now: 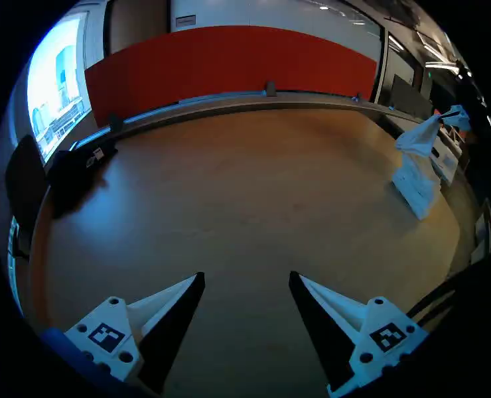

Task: Fold towel

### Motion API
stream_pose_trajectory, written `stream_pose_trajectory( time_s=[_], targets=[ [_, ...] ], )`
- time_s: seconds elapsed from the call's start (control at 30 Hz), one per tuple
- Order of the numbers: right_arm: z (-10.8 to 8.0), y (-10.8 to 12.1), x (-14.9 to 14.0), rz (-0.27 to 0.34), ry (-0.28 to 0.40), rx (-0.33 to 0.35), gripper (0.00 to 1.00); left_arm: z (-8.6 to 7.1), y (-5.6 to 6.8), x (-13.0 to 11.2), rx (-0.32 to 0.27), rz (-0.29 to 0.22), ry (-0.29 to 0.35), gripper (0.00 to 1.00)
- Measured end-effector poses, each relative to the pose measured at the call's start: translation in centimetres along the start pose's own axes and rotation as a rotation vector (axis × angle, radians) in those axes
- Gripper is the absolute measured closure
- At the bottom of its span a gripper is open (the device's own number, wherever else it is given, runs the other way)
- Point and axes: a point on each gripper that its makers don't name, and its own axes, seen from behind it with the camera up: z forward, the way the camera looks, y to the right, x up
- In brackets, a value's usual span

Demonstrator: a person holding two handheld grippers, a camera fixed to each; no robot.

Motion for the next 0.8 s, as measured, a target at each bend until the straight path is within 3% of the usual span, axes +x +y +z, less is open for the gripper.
stream_pose_trajectory(
  time_s=[0.27,0.8],
  targets=[
    [-0.8,-0.1,-3.8,0.054,-0.036,-0.016,0.95,-0.1,0.3,-0.2,-0.005,0.015,-0.006,0.06],
    [-1.1,-1.6,-7.8,0.109,-0.077,-0.021,0.95,-0.2,0.2,-0.3,-0.007,0.023,-0.008,0.06]
  ],
)
